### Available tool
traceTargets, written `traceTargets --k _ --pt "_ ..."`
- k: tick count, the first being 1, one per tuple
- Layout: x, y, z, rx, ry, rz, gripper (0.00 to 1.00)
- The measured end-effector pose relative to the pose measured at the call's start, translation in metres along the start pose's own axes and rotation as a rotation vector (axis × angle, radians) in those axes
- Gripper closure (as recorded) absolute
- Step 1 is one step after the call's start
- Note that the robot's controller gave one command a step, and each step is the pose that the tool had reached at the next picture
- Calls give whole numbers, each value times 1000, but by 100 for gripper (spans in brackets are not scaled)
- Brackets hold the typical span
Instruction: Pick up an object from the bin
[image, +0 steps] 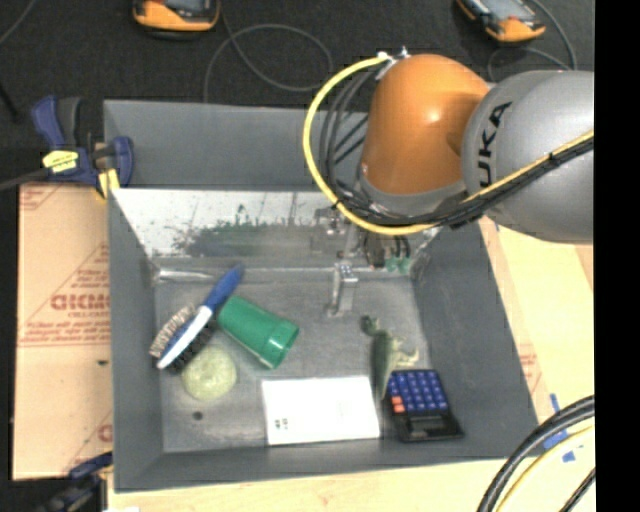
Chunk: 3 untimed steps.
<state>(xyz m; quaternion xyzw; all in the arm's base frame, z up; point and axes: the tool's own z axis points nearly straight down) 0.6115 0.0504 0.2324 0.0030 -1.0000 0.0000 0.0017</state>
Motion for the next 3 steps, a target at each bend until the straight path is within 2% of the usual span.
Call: traceTargets --k 1,2,3 --pt "-1 0 -5 -1 -8 1 0" --pt "4 65 64 -2 -11 91 0" --pt "7 95 97 -2 -4 101 0"
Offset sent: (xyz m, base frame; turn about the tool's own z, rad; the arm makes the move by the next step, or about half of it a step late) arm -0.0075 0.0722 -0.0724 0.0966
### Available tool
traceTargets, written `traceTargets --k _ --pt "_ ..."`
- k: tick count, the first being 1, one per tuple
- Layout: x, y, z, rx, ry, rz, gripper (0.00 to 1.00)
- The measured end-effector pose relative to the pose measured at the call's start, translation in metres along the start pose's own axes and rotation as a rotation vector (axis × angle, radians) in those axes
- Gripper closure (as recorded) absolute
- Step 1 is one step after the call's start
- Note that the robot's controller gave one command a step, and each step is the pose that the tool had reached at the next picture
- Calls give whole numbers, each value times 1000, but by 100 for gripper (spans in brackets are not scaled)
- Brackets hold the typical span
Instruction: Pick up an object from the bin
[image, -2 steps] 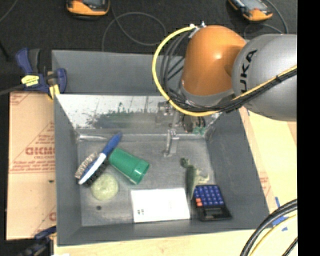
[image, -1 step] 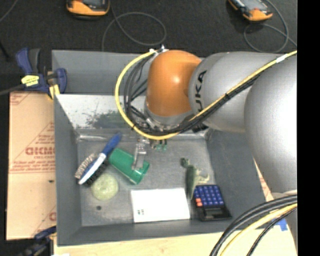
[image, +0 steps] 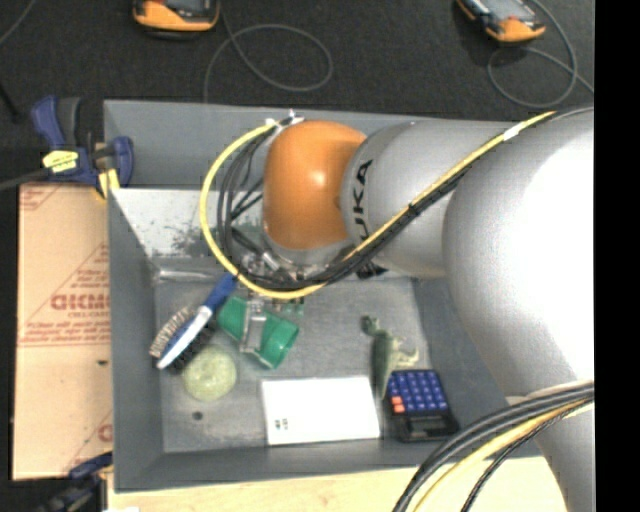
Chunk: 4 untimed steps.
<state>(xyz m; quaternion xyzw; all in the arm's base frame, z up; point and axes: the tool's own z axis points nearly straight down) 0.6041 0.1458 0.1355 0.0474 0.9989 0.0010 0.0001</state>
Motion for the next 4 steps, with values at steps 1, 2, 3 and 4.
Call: traceTargets --k 1,2,3,4 --pt "7 -35 3 1 -1 247 0" --pt "7 -41 57 1 -6 135 0" --pt "6 -26 65 1 -3 501 100" --pt "6 -26 65 1 -3 501 100"
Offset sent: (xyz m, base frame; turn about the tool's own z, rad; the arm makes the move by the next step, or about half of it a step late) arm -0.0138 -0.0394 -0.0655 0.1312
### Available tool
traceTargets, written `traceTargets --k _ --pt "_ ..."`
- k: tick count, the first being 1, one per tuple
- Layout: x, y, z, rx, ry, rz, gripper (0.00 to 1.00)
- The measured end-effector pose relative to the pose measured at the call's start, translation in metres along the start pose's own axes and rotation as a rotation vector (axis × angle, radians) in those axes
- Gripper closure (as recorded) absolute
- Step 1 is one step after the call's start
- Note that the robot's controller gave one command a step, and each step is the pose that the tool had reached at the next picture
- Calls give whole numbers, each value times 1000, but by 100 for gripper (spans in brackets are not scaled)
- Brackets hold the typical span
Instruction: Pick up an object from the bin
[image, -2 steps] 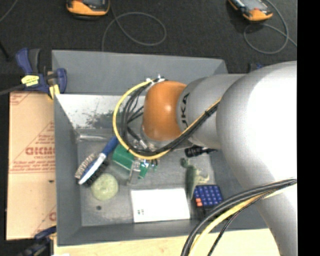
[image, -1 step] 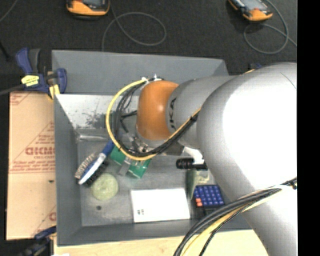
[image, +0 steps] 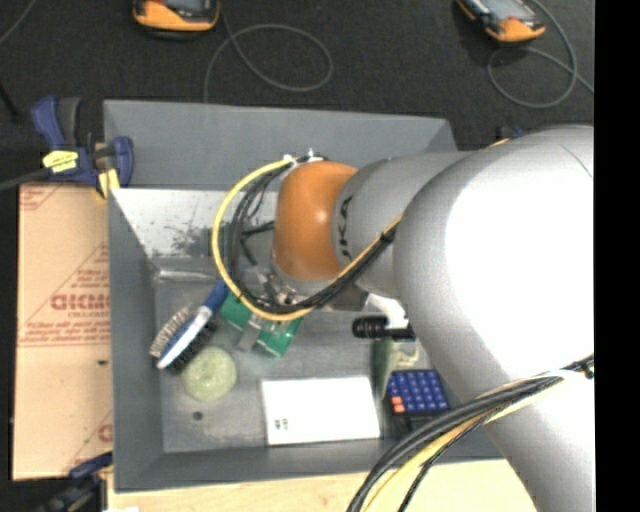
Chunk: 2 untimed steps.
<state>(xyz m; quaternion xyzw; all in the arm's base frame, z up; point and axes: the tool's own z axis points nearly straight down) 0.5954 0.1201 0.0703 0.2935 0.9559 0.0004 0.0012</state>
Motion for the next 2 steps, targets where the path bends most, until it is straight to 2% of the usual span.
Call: traceTargets --k 2 --pt "0 0 -5 1 0 -1 100"
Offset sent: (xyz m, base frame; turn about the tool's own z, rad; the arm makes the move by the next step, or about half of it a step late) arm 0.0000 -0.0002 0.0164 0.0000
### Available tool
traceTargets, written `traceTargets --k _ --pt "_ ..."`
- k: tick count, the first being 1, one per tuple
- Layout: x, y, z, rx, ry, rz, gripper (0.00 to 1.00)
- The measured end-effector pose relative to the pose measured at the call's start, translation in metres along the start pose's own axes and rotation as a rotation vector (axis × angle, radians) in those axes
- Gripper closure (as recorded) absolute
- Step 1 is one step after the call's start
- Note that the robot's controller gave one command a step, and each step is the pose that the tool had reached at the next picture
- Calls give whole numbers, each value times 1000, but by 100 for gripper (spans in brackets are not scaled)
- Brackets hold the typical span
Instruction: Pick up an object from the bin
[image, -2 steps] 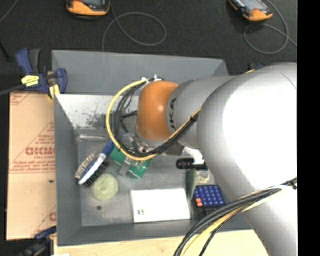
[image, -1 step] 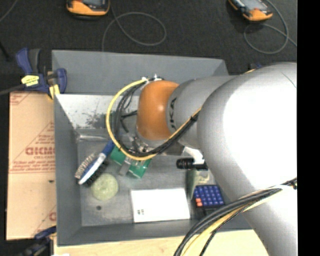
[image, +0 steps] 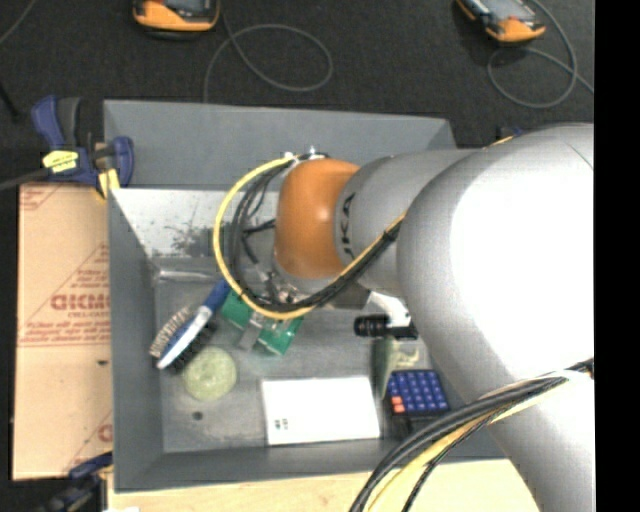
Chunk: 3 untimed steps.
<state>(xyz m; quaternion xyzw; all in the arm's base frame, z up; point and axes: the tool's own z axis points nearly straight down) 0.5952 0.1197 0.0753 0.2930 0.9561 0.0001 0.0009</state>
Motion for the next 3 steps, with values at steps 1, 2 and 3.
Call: traceTargets --k 1,2,3 --pt "0 0 -7 1 1 0 100" --pt "1 -1 -19 4 5 -1 100" --pt "1 -2 -40 5 6 -2 100"
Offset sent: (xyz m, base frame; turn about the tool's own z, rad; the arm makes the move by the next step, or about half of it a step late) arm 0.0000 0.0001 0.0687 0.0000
